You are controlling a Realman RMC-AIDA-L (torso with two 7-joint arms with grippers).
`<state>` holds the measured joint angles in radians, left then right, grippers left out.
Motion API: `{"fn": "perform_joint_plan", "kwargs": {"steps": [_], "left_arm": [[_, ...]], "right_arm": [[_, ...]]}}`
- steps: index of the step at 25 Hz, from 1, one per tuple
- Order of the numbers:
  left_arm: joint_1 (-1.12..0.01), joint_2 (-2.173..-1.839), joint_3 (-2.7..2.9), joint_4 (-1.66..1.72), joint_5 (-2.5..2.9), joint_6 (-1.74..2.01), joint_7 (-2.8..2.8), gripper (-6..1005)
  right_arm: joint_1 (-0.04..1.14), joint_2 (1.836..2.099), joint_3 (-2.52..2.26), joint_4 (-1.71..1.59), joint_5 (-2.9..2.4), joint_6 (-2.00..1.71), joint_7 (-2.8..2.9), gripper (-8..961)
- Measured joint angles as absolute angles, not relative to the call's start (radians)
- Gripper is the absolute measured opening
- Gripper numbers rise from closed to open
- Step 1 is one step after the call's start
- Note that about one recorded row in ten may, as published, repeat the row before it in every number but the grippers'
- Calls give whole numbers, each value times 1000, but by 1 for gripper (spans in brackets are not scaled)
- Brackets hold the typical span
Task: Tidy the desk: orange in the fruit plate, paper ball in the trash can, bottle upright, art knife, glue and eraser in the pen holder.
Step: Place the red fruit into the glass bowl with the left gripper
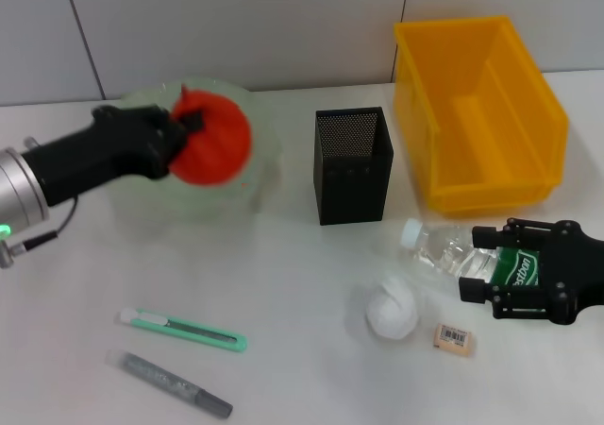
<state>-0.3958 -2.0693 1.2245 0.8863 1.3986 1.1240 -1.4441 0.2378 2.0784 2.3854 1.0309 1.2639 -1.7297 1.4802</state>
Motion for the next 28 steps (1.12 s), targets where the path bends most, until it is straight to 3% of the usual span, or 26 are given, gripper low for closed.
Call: {"fn": "perform_joint_plan", "kwargs": {"steps": [6, 18, 28], "left_arm": [[-482, -2072, 1199, 793, 1388, 982, -1423, 60], [-663, -2077, 1202, 552, 1386, 657, -1376, 116], [-676, -2079, 1204, 533, 1386, 597, -1376, 163]], "right_arm": [[238, 2079, 2385, 1027, 1266, -1736, 1480, 767], [242, 2082, 2385, 992, 1270, -1750, 1472, 766], [250, 2080, 2385, 976, 1271, -1745, 1469, 765]]}}
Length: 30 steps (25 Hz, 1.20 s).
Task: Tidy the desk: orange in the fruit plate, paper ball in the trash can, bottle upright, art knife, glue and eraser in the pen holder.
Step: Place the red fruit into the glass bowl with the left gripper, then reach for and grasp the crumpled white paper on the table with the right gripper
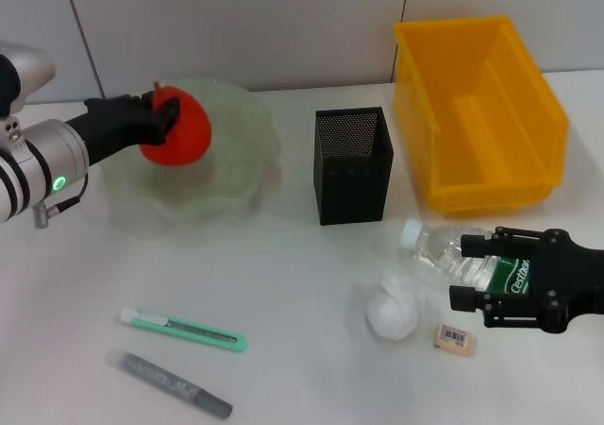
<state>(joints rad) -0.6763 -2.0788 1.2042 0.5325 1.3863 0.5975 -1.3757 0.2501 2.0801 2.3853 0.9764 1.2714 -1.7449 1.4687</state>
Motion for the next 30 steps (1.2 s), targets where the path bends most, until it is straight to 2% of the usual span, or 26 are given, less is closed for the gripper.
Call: {"fn": "perform_joint_plan", "kwargs": {"steps": [3, 8, 13, 19, 20, 27, 30], "left_arm": [[-679, -2079, 1207, 532, 1386, 599, -1376, 177], [-680, -2079, 1207, 534, 1386, 609, -1376, 361], [-674, -2076, 1199, 544, 1366, 658, -1384, 598], [-602, -2068, 1196, 641, 1337, 835, -1431, 796], [-558, -2066, 1196, 711, 1336, 935, -1456, 795], [-461, -2059, 1196, 836, 1342, 1203, -1478, 792], [-445, -2037, 1201, 835, 1372, 1352, -1493, 790]], "right_arm": [[252, 2080, 2385, 973, 1272, -1744, 1466, 765], [253, 2080, 2385, 963, 1270, -1742, 1448, 764], [243, 2078, 2389, 964, 1268, -1741, 1442, 764], [242, 2077, 2426, 952, 1266, -1739, 1425, 763], [248, 2077, 2427, 935, 1266, -1733, 1418, 763], [267, 2075, 2418, 911, 1265, -1708, 1413, 763], [283, 2076, 2418, 911, 1264, -1701, 1417, 763]]}}
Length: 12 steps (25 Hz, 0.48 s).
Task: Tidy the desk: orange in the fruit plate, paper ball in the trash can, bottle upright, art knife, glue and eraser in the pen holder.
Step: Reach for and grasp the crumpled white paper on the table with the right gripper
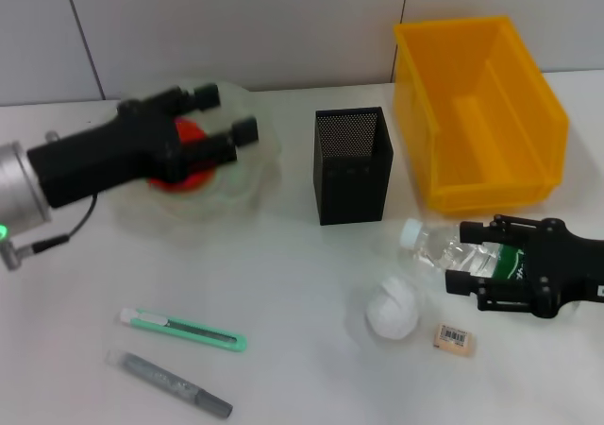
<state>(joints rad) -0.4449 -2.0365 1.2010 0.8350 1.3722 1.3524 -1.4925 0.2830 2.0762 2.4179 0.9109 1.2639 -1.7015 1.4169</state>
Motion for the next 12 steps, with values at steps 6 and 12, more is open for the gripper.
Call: {"fn": "perform_joint_plan", "kwargs": {"steps": [6, 12], "left_arm": [[-413, -2032, 1197, 834, 1421, 1448, -1489, 789], [-362, -2050, 1167, 838, 1422, 1459, -1443, 788]], "right_arm": [[311, 2075, 2417, 911, 1251, -1699, 1437, 762], [356, 2075, 2414, 912, 1182, -1691, 1494, 762]]}}
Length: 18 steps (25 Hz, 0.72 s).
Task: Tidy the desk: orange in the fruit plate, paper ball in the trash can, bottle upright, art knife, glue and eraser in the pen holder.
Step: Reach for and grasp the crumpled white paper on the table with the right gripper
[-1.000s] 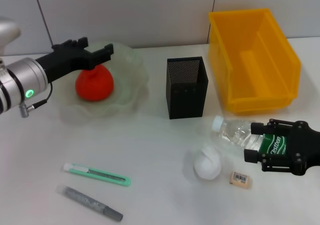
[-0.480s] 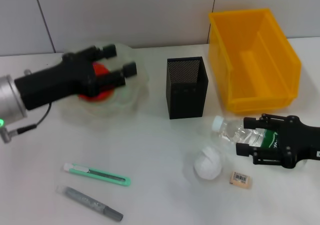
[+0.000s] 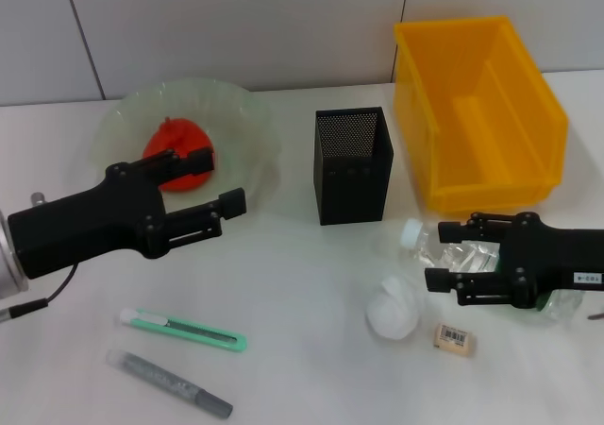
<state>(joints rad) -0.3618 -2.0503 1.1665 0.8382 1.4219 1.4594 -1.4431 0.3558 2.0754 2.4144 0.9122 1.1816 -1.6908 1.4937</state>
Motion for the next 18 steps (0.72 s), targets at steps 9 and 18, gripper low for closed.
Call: {"fn": "perform_joint_plan", "kwargs": {"steps": [9, 18], "left_arm": [[-313, -2063, 1157, 832, 1422, 1492, -1446, 785], [-295, -2065, 1158, 830, 1415, 1516, -1443, 785]], "right_arm": [[442, 2077, 2382, 985, 1045, -1694, 1707, 761], [437, 2078, 2093, 1322, 889, -1692, 2032, 760]]}}
